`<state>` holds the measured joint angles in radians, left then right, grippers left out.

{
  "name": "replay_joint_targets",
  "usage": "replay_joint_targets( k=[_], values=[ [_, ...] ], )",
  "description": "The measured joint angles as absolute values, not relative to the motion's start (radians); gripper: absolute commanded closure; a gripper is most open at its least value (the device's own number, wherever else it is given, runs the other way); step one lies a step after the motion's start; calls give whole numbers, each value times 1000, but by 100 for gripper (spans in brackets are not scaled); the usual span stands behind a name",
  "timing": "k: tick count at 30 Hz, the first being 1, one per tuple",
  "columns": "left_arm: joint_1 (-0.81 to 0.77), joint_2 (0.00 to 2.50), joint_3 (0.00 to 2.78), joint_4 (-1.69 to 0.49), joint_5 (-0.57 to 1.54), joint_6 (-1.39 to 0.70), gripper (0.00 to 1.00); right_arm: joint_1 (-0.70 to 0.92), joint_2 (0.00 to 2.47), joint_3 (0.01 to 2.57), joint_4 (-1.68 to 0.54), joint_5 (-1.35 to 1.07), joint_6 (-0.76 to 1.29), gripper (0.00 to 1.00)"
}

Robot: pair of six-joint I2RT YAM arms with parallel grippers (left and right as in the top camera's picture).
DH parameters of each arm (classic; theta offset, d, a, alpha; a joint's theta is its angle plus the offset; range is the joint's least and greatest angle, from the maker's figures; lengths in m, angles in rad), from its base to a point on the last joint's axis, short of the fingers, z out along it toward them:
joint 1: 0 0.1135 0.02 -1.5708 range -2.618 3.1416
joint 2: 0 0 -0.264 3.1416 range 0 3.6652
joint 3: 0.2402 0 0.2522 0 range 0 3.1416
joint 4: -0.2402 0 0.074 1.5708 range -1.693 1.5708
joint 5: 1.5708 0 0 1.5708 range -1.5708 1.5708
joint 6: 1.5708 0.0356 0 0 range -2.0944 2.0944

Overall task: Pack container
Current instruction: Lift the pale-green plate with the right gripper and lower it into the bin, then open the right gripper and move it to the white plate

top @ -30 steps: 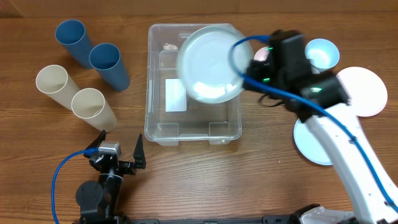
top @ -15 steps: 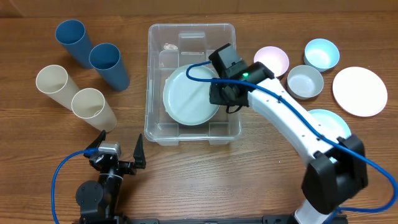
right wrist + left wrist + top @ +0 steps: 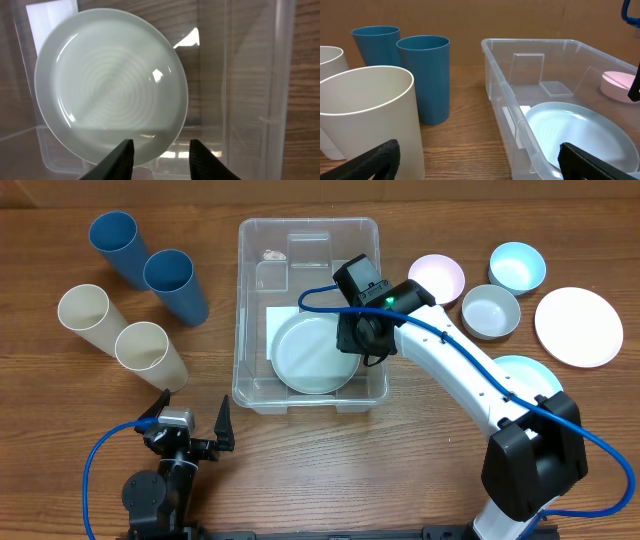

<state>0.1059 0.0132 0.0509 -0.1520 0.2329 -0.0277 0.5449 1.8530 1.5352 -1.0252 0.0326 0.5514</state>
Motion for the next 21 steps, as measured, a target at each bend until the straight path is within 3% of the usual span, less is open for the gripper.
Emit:
replay_joint_targets(
  k=[6, 14, 21],
  values=[
    [106, 13, 51, -152, 233, -27, 0, 545, 1860, 1604, -1104, 6, 504, 51],
    [106, 13, 51, -152, 233, -27, 0, 500, 1860, 2047, -1402, 0, 486, 48],
    [106, 13, 51, -152, 233, -28, 0, 172, 1856, 2141, -1610, 20, 494, 47]
  ],
)
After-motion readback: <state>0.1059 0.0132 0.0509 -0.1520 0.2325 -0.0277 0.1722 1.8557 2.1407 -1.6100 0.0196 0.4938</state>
